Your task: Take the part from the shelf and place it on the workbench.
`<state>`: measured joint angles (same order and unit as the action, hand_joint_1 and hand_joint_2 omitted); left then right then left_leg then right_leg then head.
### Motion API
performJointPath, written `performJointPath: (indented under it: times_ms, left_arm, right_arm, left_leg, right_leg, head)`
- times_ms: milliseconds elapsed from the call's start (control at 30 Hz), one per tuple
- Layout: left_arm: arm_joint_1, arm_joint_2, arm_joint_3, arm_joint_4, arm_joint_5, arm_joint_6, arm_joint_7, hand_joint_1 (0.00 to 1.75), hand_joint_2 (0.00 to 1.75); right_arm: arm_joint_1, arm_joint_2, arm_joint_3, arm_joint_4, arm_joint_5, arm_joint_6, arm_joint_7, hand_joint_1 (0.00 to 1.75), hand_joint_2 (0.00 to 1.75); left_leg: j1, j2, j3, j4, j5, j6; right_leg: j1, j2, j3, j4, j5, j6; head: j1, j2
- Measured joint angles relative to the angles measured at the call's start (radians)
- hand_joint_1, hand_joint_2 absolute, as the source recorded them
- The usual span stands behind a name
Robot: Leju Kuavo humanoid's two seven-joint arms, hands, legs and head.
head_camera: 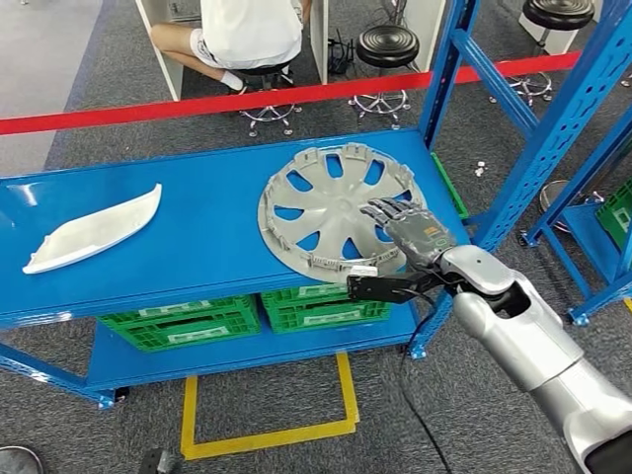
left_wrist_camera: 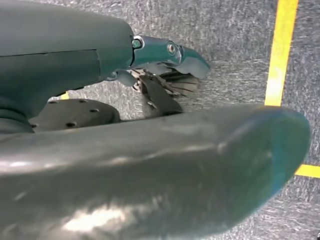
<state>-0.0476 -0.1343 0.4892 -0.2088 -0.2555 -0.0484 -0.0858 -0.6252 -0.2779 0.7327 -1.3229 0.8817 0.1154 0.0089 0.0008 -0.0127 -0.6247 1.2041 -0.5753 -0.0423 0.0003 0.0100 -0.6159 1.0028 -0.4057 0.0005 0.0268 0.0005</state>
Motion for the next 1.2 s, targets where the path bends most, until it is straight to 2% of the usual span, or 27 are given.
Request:
performJointPath:
  times_ms: [33,67,100,133,167,200,233,267,367,400,467,533,567,600,633,667,700,733,767,833,900,1067,1200]
  left_arm:
    - [0.001,0.0,0.0,0.0,-0.002,0.0,0.0,0.0,0.0]
    - [0.003,0.0,0.0,0.0,-0.003,0.0,0.0,0.0,0.0]
    - [0.005,0.0,0.0,0.0,-0.004,0.0,0.0,0.0,0.0]
    - [0.006,0.0,0.0,0.0,-0.005,0.0,0.0,0.0,0.0]
    - [0.008,0.0,0.0,0.0,-0.005,0.0,0.0,0.0,0.0]
    - [0.008,0.0,0.0,0.001,-0.005,0.0,0.0,0.0,0.0]
    - [0.009,0.0,0.0,0.001,-0.005,0.0,0.0,0.0,0.0]
    - [0.009,-0.001,0.0,0.002,-0.005,0.0,0.0,0.0,0.0]
    - [0.009,-0.001,0.0,0.002,-0.005,0.0,0.0,0.0,0.0]
    - [0.007,-0.001,0.001,0.002,-0.006,0.0,-0.001,0.0,0.0]
    - [0.004,-0.001,0.001,0.002,-0.006,0.0,-0.001,0.0,0.0]
    - [0.004,-0.001,0.002,0.002,-0.005,0.001,-0.003,0.0,0.0]
    - [0.006,0.0,0.003,0.002,-0.005,0.001,-0.005,0.0,0.0]
    - [0.007,0.0,0.005,0.002,-0.005,0.003,-0.006,0.0,0.0]
    - [0.008,0.0,0.007,0.002,-0.004,0.005,-0.007,0.0,0.0]
    - [0.008,0.0,0.011,0.002,-0.004,0.008,-0.007,0.0,0.0]
    - [0.008,0.0,0.015,0.002,-0.004,0.01,-0.005,0.0,0.0]
    - [0.008,0.0,0.019,0.002,-0.004,0.013,-0.003,0.0,0.0]
    - [0.008,0.001,0.023,0.002,-0.004,0.015,0.0,0.0,0.0]
    - [0.008,0.003,0.029,0.002,-0.003,0.021,0.006,0.0,0.0]
    - [0.01,0.005,0.038,0.002,-0.003,0.026,0.01,0.0,0.0]
    - [0.01,0.007,0.058,0.002,-0.003,0.036,0.022,0.0,0.0]
    - [0.01,0.007,0.073,0.002,0.002,0.043,0.029,0.0,0.0]
  right_arm:
    - [0.003,0.003,0.004,0.001,0.002,0.0,0.0,0.0,1.75]
    - [0.007,0.005,0.007,0.003,0.003,0.0,0.0,0.0,1.75]
    - [0.009,0.006,0.01,0.004,0.004,0.0,0.0,0.0,1.75]
    - [0.01,0.008,0.012,0.006,0.005,0.0,0.0,0.0,1.75]
    - [0.011,0.009,0.014,0.006,0.006,0.0,0.0,0.0,1.75]
    - [0.01,0.01,0.016,0.007,0.007,0.0,0.0,0.0,1.75]
    - [0.009,0.011,0.018,0.008,0.007,0.0,0.0,0.0,1.75]
    - [0.008,0.012,0.019,0.008,0.008,0.0,0.0,0.0,1.75]
    - [0.003,0.013,0.021,0.009,0.008,0.0,0.0,0.0,1.75]
    - [0.0,0.013,0.022,0.009,0.008,-0.001,0.0,0.0,1.75]
    - [-0.001,0.014,0.022,0.01,0.007,-0.001,0.0,0.0,1.75]
    - [0.004,0.013,0.023,0.011,0.003,0.005,-0.001,0.0,1.75]
    - [0.008,0.011,0.023,0.012,-0.002,0.011,-0.002,0.0,1.75]
    - [0.011,0.007,0.024,0.011,-0.008,0.021,-0.005,0.0,1.75]
    - [0.013,0.0,0.025,0.01,-0.015,0.031,-0.007,0.0,1.75]
    - [0.014,-0.01,0.026,0.009,-0.022,0.041,-0.01,0.0,1.75]
    - [0.014,-0.02,0.028,0.008,-0.029,0.05,-0.012,0.0,1.75]
    - [0.014,-0.031,0.03,0.006,-0.037,0.058,-0.014,0.0,1.75]
    - [0.014,-0.041,0.032,0.002,-0.044,0.063,-0.016,0.0,1.75]
    - [0.014,-0.064,0.033,-0.015,-0.064,0.071,-0.014,0.0,1.75]
    - [0.013,-0.095,0.031,-0.044,-0.094,0.084,-0.008,0.0,1.75]
    - [0.011,-0.187,0.022,-0.119,-0.168,0.124,0.0,0.0,1.75]
    - [0.032,-0.248,0.008,-0.168,-0.213,0.114,-0.01,0.0,1.75]
  left_leg:
    - [0.001,0.0,-0.037,0.036,-0.015,-0.003]
    - [0.001,0.0,-0.061,0.044,-0.011,-0.004]
    - [0.001,0.0,-0.069,0.025,0.014,-0.004]
    - [0.001,0.0,-0.063,-0.021,0.06,-0.003]
    - [0.001,0.001,-0.052,-0.08,0.121,-0.002]
    - [0.001,0.003,-0.041,-0.143,0.167,0.002]
    - [0.001,0.006,-0.032,-0.19,0.199,0.007]
    - [0.0,0.007,-0.028,-0.218,0.213,0.013]
    - [0.001,0.007,-0.007,-0.232,0.205,0.037]
    - [0.002,0.007,0.002,-0.232,0.202,0.044]
    - [0.003,0.006,0.018,-0.232,0.193,0.053]
    - [0.003,0.005,0.032,-0.232,0.178,0.055]
    - [0.003,0.005,0.041,-0.232,0.169,0.054]
    - [0.003,0.004,0.052,-0.232,0.161,0.053]
    - [0.003,0.003,0.064,-0.232,0.151,0.051]
    - [0.003,0.002,0.076,-0.232,0.142,0.049]
    - [0.002,0.001,0.087,-0.231,0.132,0.045]
    - [0.0,-0.001,0.093,-0.23,0.124,0.04]
    - [-0.001,-0.001,0.097,-0.229,0.119,0.034]
    - [-0.003,-0.001,0.098,-0.227,0.114,0.031]
    - [-0.003,-0.001,0.098,-0.227,0.115,0.036]
    - [-0.002,-0.001,0.105,-0.246,0.112,0.039]
    - [-0.002,-0.001,0.107,-0.25,0.11,0.027]
  right_leg:
    - [0.0,0.001,0.009,0.0,-0.009,0.001]
    - [0.0,0.001,0.021,0.0,-0.019,0.002]
    - [-0.001,0.001,0.036,0.0,-0.03,0.004]
    - [-0.001,0.001,0.051,0.0,-0.041,0.006]
    - [-0.001,0.001,0.063,-0.001,-0.052,0.009]
    - [0.001,0.001,0.074,0.001,-0.062,0.013]
    - [0.002,0.002,0.08,0.0,-0.073,0.018]
    - [0.004,0.003,0.088,-0.001,-0.08,0.024]
    - [0.005,0.003,0.103,0.016,-0.087,0.039]
    - [0.004,0.001,0.087,0.049,-0.093,0.044]
    - [0.002,-0.001,0.019,0.168,-0.133,0.052]
    - [0.001,-0.002,-0.062,0.275,-0.186,0.058]
    - [0.001,-0.002,-0.086,0.289,-0.192,0.059]
    - [0.001,-0.002,-0.092,0.268,-0.173,0.058]
    - [0.001,-0.002,-0.082,0.214,-0.13,0.056]
    - [0.001,-0.002,-0.064,0.143,-0.072,0.053]
    - [0.002,-0.003,-0.047,0.077,-0.025,0.048]
    - [0.003,-0.004,-0.032,0.031,0.006,0.042]
    - [0.004,-0.004,-0.026,0.008,0.023,0.035]
    - [0.005,-0.002,-0.023,0.004,0.031,0.029]
    - [0.004,0.001,-0.024,0.003,0.036,0.029]
    - [0.006,0.002,-0.025,0.003,0.027,0.018]
    - [0.008,0.001,-0.025,0.004,0.025,0.016]
  head:
    - [0.0,0.0]
    - [-0.001,0.0]
    - [-0.001,0.0]
    - [-0.001,0.0]
    - [-0.001,0.0]
    - [-0.003,0.0]
    - [-0.003,0.0]
    - [-0.004,0.0]
    - [0.0,0.0]
    - [0.001,0.0]
    - [0.003,0.0]
    - [0.005,0.0]
    - [0.006,0.0]
    - [0.007,0.0]
    - [0.007,0.0]
    - [0.007,0.0]
    - [0.007,0.0]
    - [0.007,0.0]
    - [0.007,0.0]
    - [0.007,0.0]
    - [0.006,0.0]
    - [0.006,0.0]
    - [0.006,0.0]
